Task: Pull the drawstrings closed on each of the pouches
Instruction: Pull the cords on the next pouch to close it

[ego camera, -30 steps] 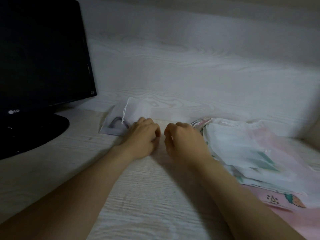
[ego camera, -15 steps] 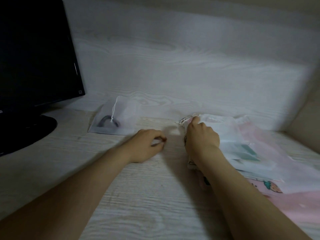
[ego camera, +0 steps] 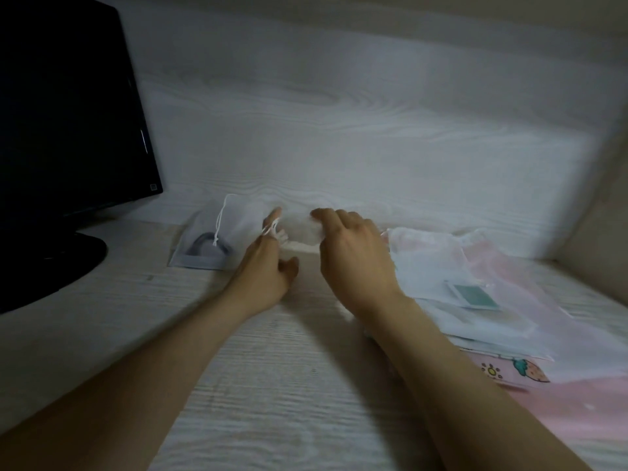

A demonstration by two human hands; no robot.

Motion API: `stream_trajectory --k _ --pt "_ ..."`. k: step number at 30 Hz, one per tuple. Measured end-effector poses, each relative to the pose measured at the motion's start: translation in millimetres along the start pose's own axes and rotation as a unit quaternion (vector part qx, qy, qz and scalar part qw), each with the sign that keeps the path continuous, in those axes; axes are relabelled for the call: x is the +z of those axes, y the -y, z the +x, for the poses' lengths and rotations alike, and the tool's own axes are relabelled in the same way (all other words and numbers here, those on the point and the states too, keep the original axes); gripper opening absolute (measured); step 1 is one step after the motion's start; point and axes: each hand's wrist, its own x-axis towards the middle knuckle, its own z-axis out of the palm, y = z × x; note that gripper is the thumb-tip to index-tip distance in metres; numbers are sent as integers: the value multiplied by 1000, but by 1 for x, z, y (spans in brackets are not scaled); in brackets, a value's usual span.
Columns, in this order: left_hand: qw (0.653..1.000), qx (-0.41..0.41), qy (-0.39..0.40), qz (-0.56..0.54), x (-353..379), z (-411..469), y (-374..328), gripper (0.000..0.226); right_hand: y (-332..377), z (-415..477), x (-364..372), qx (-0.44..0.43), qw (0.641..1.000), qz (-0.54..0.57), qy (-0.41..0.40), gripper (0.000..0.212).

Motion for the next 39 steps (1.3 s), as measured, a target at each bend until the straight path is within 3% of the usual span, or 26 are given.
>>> stream_trajectory --k 2,3,7,9,14,19,21,24,26,29,31,35,39 --pt "997 3 -27 -69 -4 5 9 102 4 -1 4 -8 997 70 -10 44" --pt "995 -2 -40 -91 -7 7 10 97 5 -1 6 0 995 103 -17 41" --pt "996 5 -72 -45 -17 9 7 36 4 -6 1 31 982 185 -26 28" --pt "995 28 -93 -10 -22 8 7 19 2 -7 -2 41 981 188 -7 24" --pt "986 44 -157 15 -32 7 6 18 -12 -8 12 71 995 71 28 28" --pt "970 124 -185 97 -40 6 0 12 -19 -15 18 119 979 15 164 40" --pt "969 131 -173 120 -39 4 1 8 -20 -15 15 147 970 32 194 43" --pt "974 103 -140 148 -37 2 8 11 -22 -12 15 234 947 149 162 44" --pt "976 81 -125 160 -36 3 12 16 -23 -9 15 293 912 258 126 39" --pt "974 78 -123 173 -36 4 13 13 -21 -5 11 381 807 443 84 33" --pt "975 65 -119 174 -36 4 11 17 -20 -3 5 394 765 501 90 33" --pt "982 25 -127 136 -34 5 9 24 -20 -6 5 349 790 496 87 36" --pt "995 13 -81 52 -32 6 5 23 -20 -7 7 329 813 480 23 19"
